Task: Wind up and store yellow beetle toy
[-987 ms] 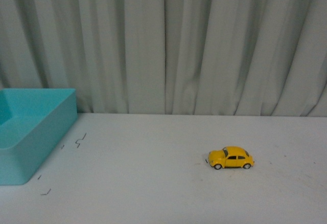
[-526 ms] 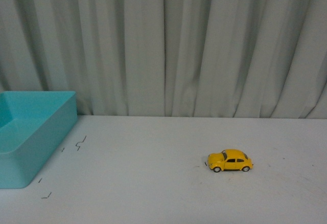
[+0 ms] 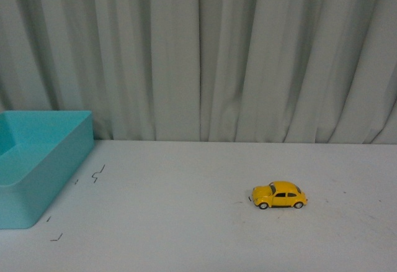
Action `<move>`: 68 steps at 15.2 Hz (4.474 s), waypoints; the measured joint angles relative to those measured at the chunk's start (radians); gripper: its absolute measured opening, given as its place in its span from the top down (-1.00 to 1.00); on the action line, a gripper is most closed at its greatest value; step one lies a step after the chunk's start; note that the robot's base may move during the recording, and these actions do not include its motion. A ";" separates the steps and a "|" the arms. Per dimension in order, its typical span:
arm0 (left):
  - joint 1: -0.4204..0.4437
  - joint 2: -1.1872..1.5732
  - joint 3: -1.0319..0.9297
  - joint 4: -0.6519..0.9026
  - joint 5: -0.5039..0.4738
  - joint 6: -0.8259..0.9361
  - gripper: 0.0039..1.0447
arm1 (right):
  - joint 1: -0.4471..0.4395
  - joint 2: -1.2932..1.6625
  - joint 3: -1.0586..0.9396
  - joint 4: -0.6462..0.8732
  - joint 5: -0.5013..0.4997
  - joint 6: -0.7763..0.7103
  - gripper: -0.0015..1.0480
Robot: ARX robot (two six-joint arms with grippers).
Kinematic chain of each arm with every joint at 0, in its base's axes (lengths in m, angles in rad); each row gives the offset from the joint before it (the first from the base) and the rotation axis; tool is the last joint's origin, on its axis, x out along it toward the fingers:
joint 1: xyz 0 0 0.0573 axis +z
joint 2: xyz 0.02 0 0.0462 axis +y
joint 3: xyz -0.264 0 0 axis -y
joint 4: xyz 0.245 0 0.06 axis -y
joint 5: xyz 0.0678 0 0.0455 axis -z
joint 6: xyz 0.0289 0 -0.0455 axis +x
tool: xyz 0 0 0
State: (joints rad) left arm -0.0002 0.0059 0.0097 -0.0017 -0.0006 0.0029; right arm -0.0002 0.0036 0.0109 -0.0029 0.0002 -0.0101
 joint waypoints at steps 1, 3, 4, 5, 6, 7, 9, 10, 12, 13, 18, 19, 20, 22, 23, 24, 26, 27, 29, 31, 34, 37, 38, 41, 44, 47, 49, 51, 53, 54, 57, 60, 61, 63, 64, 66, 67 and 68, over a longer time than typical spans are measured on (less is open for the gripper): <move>0.000 0.000 0.000 0.000 0.000 0.000 -0.88 | 0.000 0.000 0.000 0.000 0.000 0.000 -0.87; 0.000 0.000 0.000 0.000 0.000 0.000 -0.88 | 0.000 0.000 0.000 0.000 0.000 0.000 -0.87; 0.000 0.000 0.000 0.000 0.000 0.000 -0.88 | 0.000 0.000 0.000 0.000 0.000 0.000 -0.87; 0.000 0.000 0.000 0.000 0.000 0.000 -0.88 | 0.000 0.000 0.000 0.000 0.000 0.000 -0.87; 0.000 0.000 0.000 0.000 0.000 0.000 -0.88 | 0.000 0.000 0.000 0.000 0.000 0.000 -0.87; 0.000 0.000 0.000 0.000 0.000 0.000 -0.88 | 0.000 0.000 0.000 0.000 0.000 0.000 -0.87; 0.000 0.000 0.000 0.000 0.000 0.000 -0.88 | 0.000 0.000 0.000 0.000 0.000 0.000 -0.87; 0.000 0.000 0.000 0.000 0.000 0.000 -0.88 | 0.000 0.000 0.000 0.000 0.000 0.000 -0.87; 0.000 0.000 0.000 0.000 0.000 0.000 -0.88 | 0.000 0.000 0.000 0.000 0.000 0.000 -0.87; 0.000 0.000 0.000 0.000 0.000 0.000 -0.88 | 0.000 0.000 0.000 0.000 0.000 0.000 -0.87; 0.000 0.000 0.000 0.000 0.000 0.000 -0.88 | 0.000 0.000 0.000 -0.002 0.000 0.000 -0.87; 0.000 0.000 0.000 0.000 0.000 0.000 -0.88 | 0.000 0.000 0.000 -0.002 0.000 0.000 -0.87; 0.000 0.000 0.000 0.000 0.000 0.000 -0.88 | 0.000 0.000 0.000 0.000 0.000 0.000 -0.87; 0.000 0.000 0.000 -0.001 0.000 0.000 -0.88 | 0.000 0.000 0.000 0.000 0.000 0.000 -0.87; 0.000 0.000 0.000 -0.001 0.000 0.000 -0.88 | 0.000 0.000 0.000 -0.001 0.000 0.000 -0.87; 0.000 0.000 0.000 -0.002 0.000 0.000 -0.88 | 0.000 -0.001 0.000 0.000 0.000 0.000 -0.87; 0.000 0.000 0.000 0.000 0.000 0.000 -0.88 | 0.000 0.000 0.000 0.003 0.000 0.000 -0.87; 0.000 0.000 0.000 -0.002 0.000 0.000 -0.88 | 0.000 0.000 0.000 -0.002 0.000 0.000 -0.87; 0.000 0.000 0.000 -0.002 0.000 0.000 -0.88 | 0.000 0.000 0.000 -0.001 0.000 0.000 -0.87; 0.000 0.000 0.000 -0.002 0.000 0.000 -0.88 | 0.000 0.000 0.000 -0.001 0.000 0.000 -0.87; 0.000 0.000 0.000 -0.002 0.000 0.000 -0.88 | 0.000 0.000 0.000 -0.001 0.000 0.000 -0.87; 0.000 0.000 0.000 -0.002 0.000 0.000 -0.88 | 0.000 0.000 0.000 -0.001 0.000 0.000 -0.87; 0.000 0.000 0.000 -0.002 0.000 0.000 -0.88 | 0.016 -0.003 -0.003 0.069 0.066 0.014 -0.87; 0.000 0.000 0.000 -0.002 0.000 0.000 -0.88 | -0.182 0.159 -0.002 0.412 0.015 0.075 -0.87; 0.000 0.000 0.000 -0.002 0.000 0.000 -0.88 | -0.404 0.513 0.021 0.741 -0.232 0.133 -0.87; 0.000 0.000 0.000 -0.002 0.000 0.000 -0.88 | -0.557 0.883 0.200 1.058 -0.483 0.173 -0.87; 0.000 0.000 0.000 -0.002 0.000 0.000 -0.88 | -0.553 1.097 0.341 1.032 -0.649 0.158 -0.87; 0.000 0.000 0.000 -0.002 0.000 0.000 -0.88 | -0.481 1.249 0.563 0.724 -0.891 -0.076 -0.87; 0.000 0.000 0.000 -0.002 0.000 0.000 -0.88 | -0.428 1.337 0.711 0.443 -0.973 -0.315 -0.87; 0.000 0.000 0.000 -0.002 0.000 0.000 -0.88 | -0.383 1.394 0.808 0.206 -0.995 -0.507 -0.87; 0.000 0.000 0.000 -0.002 0.000 0.000 -0.88 | -0.280 1.561 1.026 -0.329 -0.915 -0.998 -0.87; 0.000 0.000 0.000 -0.002 0.000 0.000 -0.88 | -0.203 1.738 1.175 -0.651 -0.738 -1.459 -0.87; 0.000 0.000 0.000 -0.002 0.000 0.000 -0.88 | -0.164 1.808 1.225 -0.710 -0.669 -1.590 -0.87; 0.000 0.000 0.000 -0.002 0.000 0.000 -0.88 | -0.108 1.904 1.273 -0.754 -0.562 -1.688 -0.87; 0.000 0.000 0.000 -0.002 0.000 0.000 -0.88 | -0.083 1.954 1.295 -0.744 -0.534 -1.703 -0.87; 0.000 0.000 0.000 -0.002 0.000 0.000 -0.88 | -0.056 2.022 1.346 -0.755 -0.517 -1.714 -0.87; 0.000 0.000 0.000 -0.002 0.000 0.000 -0.88 | -0.050 2.047 1.371 -0.746 -0.500 -1.716 -0.87; 0.000 0.000 0.000 -0.002 0.000 0.000 -0.88 | -0.037 2.080 1.407 -0.747 -0.494 -1.717 -0.87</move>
State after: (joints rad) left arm -0.0002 0.0059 0.0097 -0.0036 -0.0006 0.0029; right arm -0.0372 2.0834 1.4181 -0.7494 -0.4938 -1.7271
